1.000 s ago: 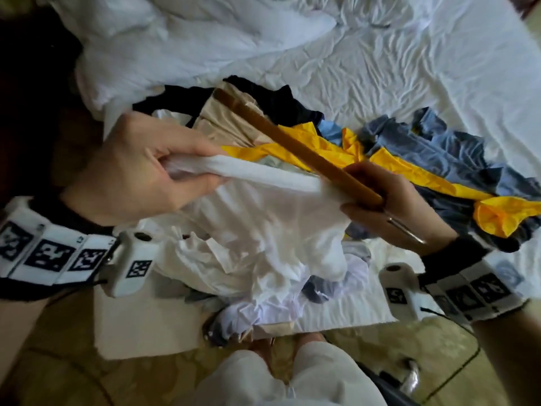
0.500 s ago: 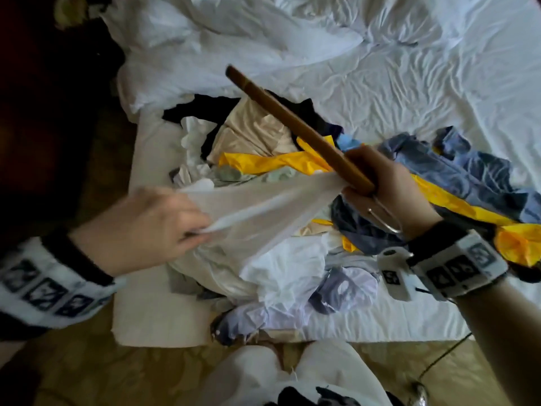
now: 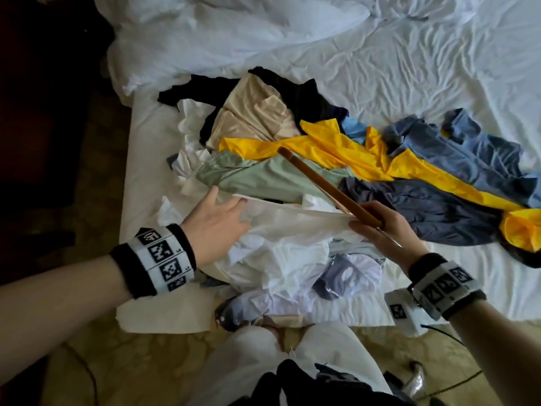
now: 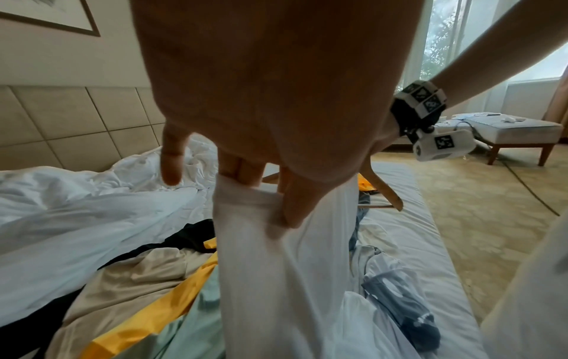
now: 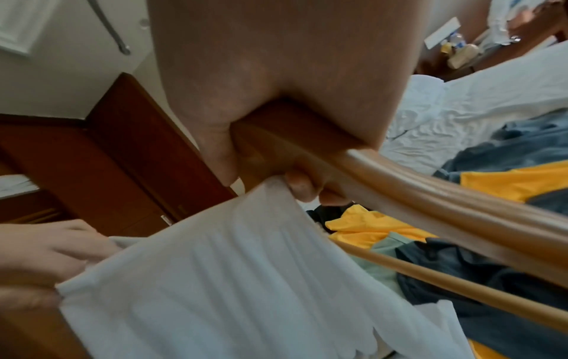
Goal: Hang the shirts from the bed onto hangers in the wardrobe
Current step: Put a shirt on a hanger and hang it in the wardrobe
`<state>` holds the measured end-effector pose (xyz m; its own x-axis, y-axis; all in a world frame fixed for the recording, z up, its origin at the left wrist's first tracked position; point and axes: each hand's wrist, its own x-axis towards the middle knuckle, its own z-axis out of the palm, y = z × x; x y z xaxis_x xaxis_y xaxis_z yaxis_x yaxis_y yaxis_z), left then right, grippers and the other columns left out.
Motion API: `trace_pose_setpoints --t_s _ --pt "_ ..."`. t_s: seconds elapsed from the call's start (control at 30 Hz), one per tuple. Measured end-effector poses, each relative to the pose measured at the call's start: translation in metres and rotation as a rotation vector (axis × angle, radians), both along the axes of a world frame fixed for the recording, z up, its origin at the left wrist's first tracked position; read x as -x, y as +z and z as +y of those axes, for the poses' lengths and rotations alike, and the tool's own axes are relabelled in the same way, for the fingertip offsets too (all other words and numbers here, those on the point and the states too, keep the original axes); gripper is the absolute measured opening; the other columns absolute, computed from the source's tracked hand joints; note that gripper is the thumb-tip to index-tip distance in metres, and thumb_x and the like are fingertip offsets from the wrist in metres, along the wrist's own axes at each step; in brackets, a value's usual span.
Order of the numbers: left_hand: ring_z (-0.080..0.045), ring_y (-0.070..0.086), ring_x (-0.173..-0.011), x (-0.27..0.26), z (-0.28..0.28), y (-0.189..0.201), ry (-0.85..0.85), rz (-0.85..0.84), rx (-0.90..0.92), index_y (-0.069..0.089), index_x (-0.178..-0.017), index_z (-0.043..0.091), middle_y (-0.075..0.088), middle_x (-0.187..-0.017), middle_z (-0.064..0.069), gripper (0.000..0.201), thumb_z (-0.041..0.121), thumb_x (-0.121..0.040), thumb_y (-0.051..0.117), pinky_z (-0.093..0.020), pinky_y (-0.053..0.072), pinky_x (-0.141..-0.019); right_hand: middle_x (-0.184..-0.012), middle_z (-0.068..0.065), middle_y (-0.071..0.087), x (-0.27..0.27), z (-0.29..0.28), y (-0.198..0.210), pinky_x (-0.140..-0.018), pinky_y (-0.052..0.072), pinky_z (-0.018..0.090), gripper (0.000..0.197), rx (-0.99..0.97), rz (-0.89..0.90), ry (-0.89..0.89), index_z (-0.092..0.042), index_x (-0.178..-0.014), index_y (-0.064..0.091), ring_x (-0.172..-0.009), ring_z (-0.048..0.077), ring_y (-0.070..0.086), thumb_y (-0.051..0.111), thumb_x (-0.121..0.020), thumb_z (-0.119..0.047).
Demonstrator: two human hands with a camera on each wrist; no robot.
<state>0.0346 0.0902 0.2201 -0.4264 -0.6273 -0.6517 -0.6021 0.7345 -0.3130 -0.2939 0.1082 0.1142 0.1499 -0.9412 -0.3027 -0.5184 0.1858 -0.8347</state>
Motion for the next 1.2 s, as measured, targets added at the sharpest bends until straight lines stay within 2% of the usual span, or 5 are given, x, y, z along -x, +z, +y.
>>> trace_pose_setpoints --t_s 0.27,0.7,0.9,1.03,1.2 --pt "-0.035 -0.006 -0.150 0.018 -0.024 -0.021 0.031 0.012 0.011 0.065 -0.100 0.027 -0.002 -0.159 -0.026 0.019 0.026 -0.100 0.046 -0.073 -0.002 -0.112 -0.090 -0.002 0.067 -0.003 0.026 0.000 -0.068 0.041 0.009 0.027 -0.084 -0.170 -0.055 -0.027 -0.111 0.064 -0.077 0.002 0.060 0.072 -0.086 -0.020" --pt "-0.033 0.002 -0.151 0.013 -0.029 -0.045 -0.032 0.156 -0.021 0.062 -0.097 0.026 0.008 -0.158 -0.027 0.021 0.035 -0.100 0.044 -0.073 0.000 -0.112 -0.076 0.011 0.051 -0.022 0.003 0.133 -0.074 0.055 0.033 0.024 0.181 -1.057 -0.179 -0.004 -0.091 0.056 -0.074 0.021 0.066 0.069 -0.085 -0.024" --pt "-0.028 0.001 -0.153 0.014 -0.027 -0.033 0.027 0.293 -0.136 0.063 -0.092 0.027 0.009 -0.161 -0.026 0.024 0.041 -0.100 0.044 -0.069 0.003 -0.114 -0.080 0.001 0.061 -0.068 -0.012 0.103 -0.079 0.048 0.069 0.029 0.084 -0.817 -0.085 -0.010 -0.112 0.068 -0.082 0.053 0.064 0.073 -0.084 -0.017" --pt "-0.034 0.026 -0.146 -0.003 -0.027 -0.025 0.013 0.479 -0.175 0.065 -0.087 0.029 0.035 -0.147 -0.028 0.017 0.041 -0.096 0.056 -0.072 0.015 -0.111 -0.083 -0.008 0.067 -0.085 -0.007 0.084 -0.080 0.052 0.045 0.046 -0.049 -0.708 -0.058 -0.009 -0.130 0.062 -0.084 0.020 0.066 0.068 -0.085 -0.015" --pt "-0.023 0.025 -0.148 -0.024 -0.030 -0.018 0.055 0.475 -0.199 0.060 -0.080 0.033 0.040 -0.146 -0.014 0.019 0.044 -0.095 0.054 -0.070 0.015 -0.112 -0.076 0.029 0.054 -0.085 -0.009 0.059 -0.093 0.044 0.066 0.029 -0.153 -0.707 -0.056 -0.019 -0.116 0.070 -0.074 0.048 0.063 0.067 -0.087 -0.018"
